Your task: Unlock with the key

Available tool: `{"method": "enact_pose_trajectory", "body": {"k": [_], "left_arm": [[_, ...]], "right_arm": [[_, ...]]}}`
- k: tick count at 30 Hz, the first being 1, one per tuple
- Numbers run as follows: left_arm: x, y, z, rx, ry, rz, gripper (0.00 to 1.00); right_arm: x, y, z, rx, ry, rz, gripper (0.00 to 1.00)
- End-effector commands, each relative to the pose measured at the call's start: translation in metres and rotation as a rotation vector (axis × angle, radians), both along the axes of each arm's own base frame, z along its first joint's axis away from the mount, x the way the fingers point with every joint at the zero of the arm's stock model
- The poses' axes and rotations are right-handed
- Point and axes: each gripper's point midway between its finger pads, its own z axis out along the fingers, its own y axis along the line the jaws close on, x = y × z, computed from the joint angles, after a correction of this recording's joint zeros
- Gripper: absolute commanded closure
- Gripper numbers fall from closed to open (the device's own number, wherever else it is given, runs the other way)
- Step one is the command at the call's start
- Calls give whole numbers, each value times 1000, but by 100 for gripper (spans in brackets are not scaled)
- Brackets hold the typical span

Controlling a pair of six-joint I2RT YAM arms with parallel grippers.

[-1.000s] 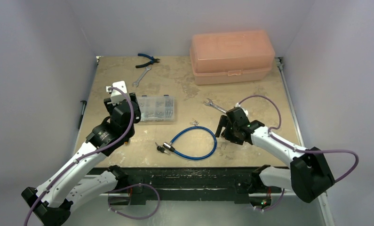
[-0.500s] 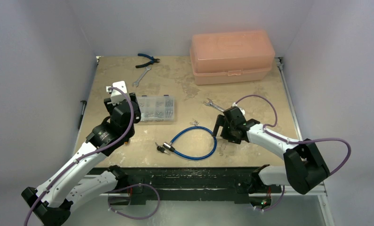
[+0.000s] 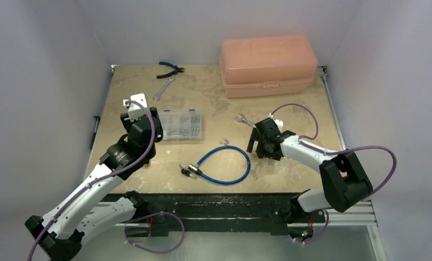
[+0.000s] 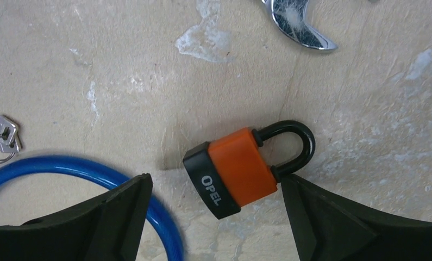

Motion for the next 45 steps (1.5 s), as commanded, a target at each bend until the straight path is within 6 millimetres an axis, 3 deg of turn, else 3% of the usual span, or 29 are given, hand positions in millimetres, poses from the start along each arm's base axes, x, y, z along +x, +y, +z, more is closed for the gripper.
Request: {"method": "enact_pose_trajectory", "body": {"k": [1,16,22,26,34,42,45], "left_arm": [[3,1,6,-6,-22,7,42],[1,3,8,-10,-31,11,42],[0,3,10,-13,-36,10,41],[-1,4,11,-16,-41,11,41],[-2,5,14,-25,-51,9,41],[-4,7,16,-28,-58,11,41],[-4,7,15,-28,-59,13,41]], "right_arm": [[22,-6,14,-59,-49,-4,1],[41,9,16,-46,-50,45,2],[34,3,13,-79,-14,38,9],[26,-14,13,-154,16,-3,14],[15,-19,3,-172,63,-7,28],[30,-7,4,-160,58,25,54],[39,-3,7,-163,52,39,57]]}}
